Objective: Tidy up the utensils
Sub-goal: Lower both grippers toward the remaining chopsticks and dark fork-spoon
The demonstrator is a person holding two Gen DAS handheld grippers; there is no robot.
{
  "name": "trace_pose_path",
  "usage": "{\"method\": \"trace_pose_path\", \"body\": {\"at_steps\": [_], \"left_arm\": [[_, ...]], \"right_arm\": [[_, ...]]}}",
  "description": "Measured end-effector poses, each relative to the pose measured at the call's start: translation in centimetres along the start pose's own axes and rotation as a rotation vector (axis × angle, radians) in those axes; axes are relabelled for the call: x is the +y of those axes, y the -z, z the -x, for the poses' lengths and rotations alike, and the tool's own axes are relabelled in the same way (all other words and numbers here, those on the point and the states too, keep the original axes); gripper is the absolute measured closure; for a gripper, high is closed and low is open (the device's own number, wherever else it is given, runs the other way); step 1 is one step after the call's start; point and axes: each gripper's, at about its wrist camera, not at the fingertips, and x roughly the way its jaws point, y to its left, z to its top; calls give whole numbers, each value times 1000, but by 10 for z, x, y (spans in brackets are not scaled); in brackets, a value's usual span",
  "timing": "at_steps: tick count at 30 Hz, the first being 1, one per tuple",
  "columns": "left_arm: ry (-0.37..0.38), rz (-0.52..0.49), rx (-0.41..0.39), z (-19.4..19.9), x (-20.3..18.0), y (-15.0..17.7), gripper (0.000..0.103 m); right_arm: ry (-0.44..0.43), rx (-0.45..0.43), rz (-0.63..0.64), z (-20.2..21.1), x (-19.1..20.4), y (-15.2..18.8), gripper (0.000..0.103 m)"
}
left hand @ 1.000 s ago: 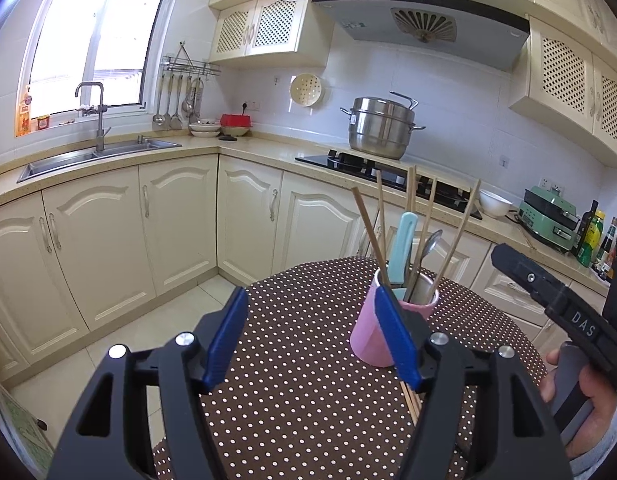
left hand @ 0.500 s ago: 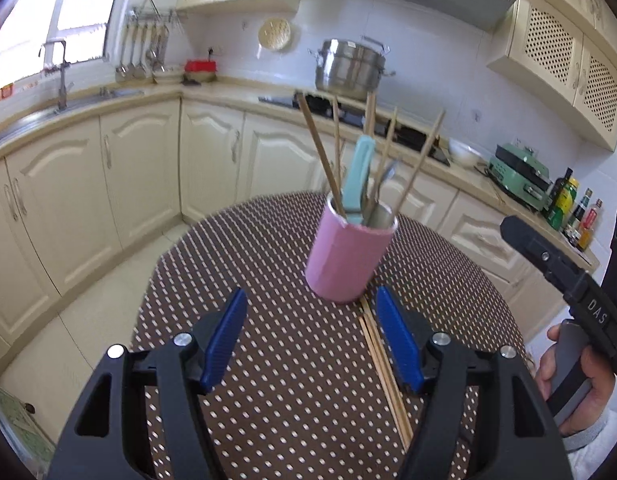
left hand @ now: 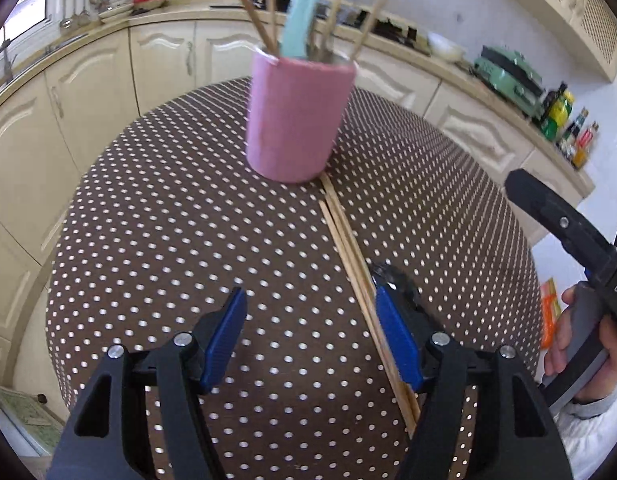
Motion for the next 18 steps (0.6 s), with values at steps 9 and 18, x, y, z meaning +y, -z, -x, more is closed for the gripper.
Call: {"method": "trace_pose_path", "body": {"at_steps": [9,18], "left_arm": [[-42,-66,70,-33,-23,7,38],[-74,-51,53,-29,-12,17,38]], "right_arm": [[-10,52,-63,-11,-17,20,19],[-2,89,-75,-21,-20,22,19]]}}
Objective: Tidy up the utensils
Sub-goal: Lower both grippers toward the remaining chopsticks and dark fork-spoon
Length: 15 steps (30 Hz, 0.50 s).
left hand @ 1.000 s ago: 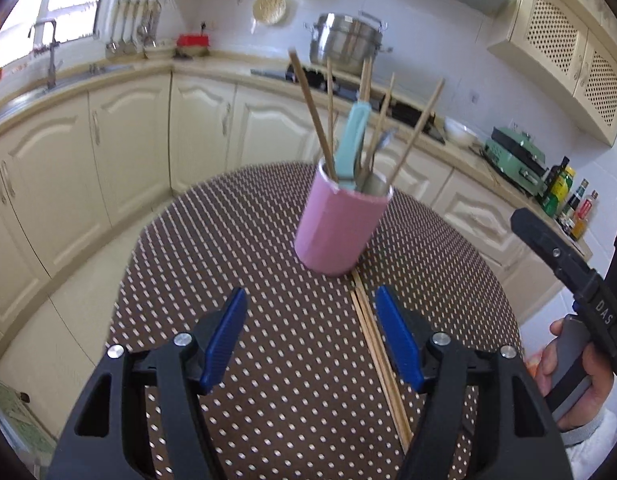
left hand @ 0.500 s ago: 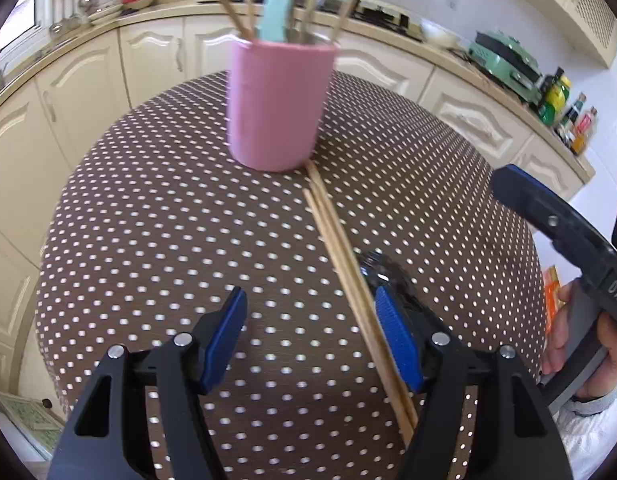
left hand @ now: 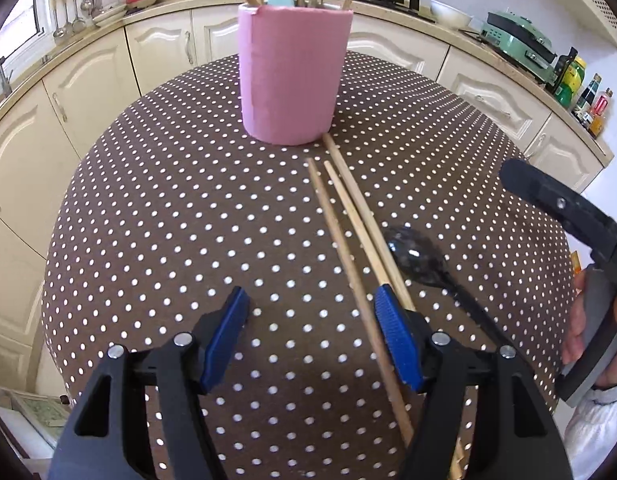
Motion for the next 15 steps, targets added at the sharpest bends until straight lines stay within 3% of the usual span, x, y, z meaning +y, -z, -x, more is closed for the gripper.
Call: {"method": "trace_pose_path", "body": {"at_steps": [5,12,13,15], "left_arm": [[-70,-50,0,-3,-7,1,38],[-138,-85,6,-24,-24,-31,38],[-132,-77,9,-27,-24,-36,41],[-107,-62,2,-28,-21,-42,59]], "right_arm": [[51,22,39,-6,7,-1,19],[109,116,123,-13,12,-1,19],[110,130,132,-12,12,-1,19],[108,170,151,-12,14,-2,19]]}}
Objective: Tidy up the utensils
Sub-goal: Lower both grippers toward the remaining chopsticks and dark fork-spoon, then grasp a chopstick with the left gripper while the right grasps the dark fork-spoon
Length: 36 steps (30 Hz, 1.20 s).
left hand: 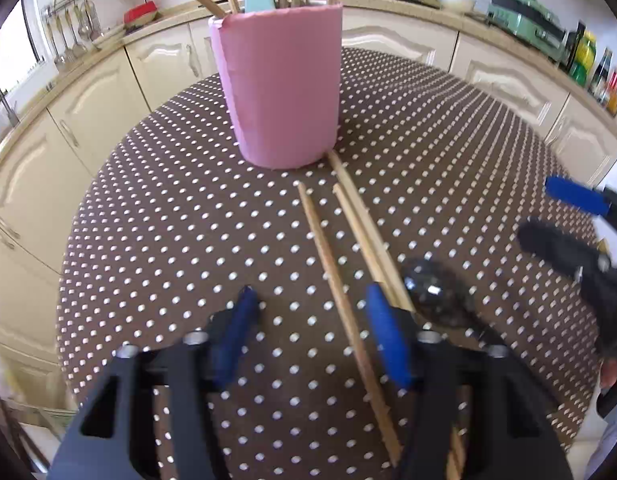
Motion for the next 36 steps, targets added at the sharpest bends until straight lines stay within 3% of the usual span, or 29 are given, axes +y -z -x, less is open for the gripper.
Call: {"method": "trace_pose_path", "body": {"at_steps": [3,4,12,14,16,19,21,25,28,36], "left_arm": [[21,20,-5,0,7,-5,91],[28,29,-7,0,9,-6,94],[111,137,-44,25,48,26,98],[120,158,-61,32,55,31,98],[131,172,-78,38,59,34,98],[165,198,-98,47,68,42,99],[185,210,-115,53,73,44,98],[224,218,-149,62,69,45,98],[257,232,-178,71,72,44,98],[334,269,-297,97,86,41,99]], "right_arm": [[-6,67,57,-1,8,-4,19],[-8,94,75,-3,11,-5,19],[-24,312,244,-24,50,-6,22],[-23,384,287,-32,59,-7,31],[-16,437,311,-39,66,-9,48],[-11,518,336,-50,74,-12,65],[8,559,352,-54,79,-15,66],[19,641,395,-64,91,-20,79],[24,665,421,-69,102,-23,90],[-23,544,339,-60,85,-32,91]]}}
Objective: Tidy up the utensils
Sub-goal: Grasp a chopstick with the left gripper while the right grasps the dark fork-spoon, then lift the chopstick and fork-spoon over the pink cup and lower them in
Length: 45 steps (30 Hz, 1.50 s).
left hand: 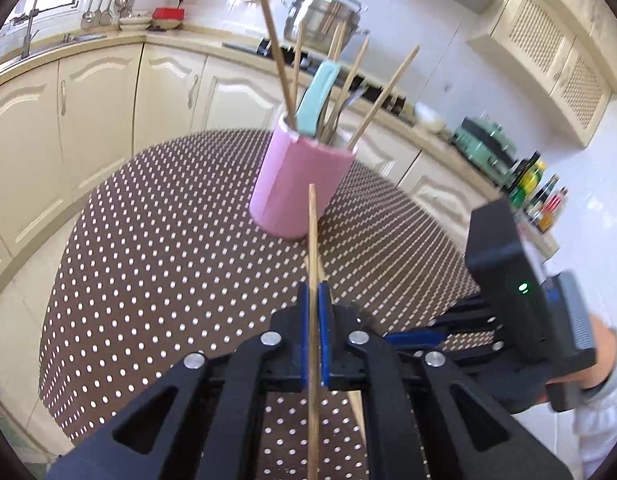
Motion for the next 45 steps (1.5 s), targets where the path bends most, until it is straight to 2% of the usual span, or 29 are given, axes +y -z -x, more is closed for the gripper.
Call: {"method": "trace_pose_path", "body": {"at_steps": [4,10,14,18,21,23,27,31,35,45], "left_arm": [[23,-10,-84,14,-4,-5,98],[88,-59,-220,32,-20,-17,98],[138,-119,-279,35,-36,-28,98],[150,-162,-359,38,-48,-46,98],[138,-200,-435,38,-56,-62,98],[123,-217,-491,37,-61,-72,98],[78,-244,-591,28,-70,-96,98],[89,-197,-661,16,-67,-117,98],[94,-166,-691,1,-65,-135,98],[14,-180,-801,-24,-63,-157,98]], "right_arm": [[-46,-134,-46,26,-21,15,91],[-135,-399,-106,77,-37,30,91],[-181,-557,-143,104,-50,27,91],[-200,-654,-161,119,-63,16,91],[-218,-736,-183,138,-73,9,91],[-207,-789,-187,155,-66,-1,91],[-179,-860,-197,158,-77,-22,91],[-189,-899,-219,158,-90,-41,91],[-186,-921,-221,153,-94,-48,91],[-212,-962,-267,138,-115,-64,91]]}}
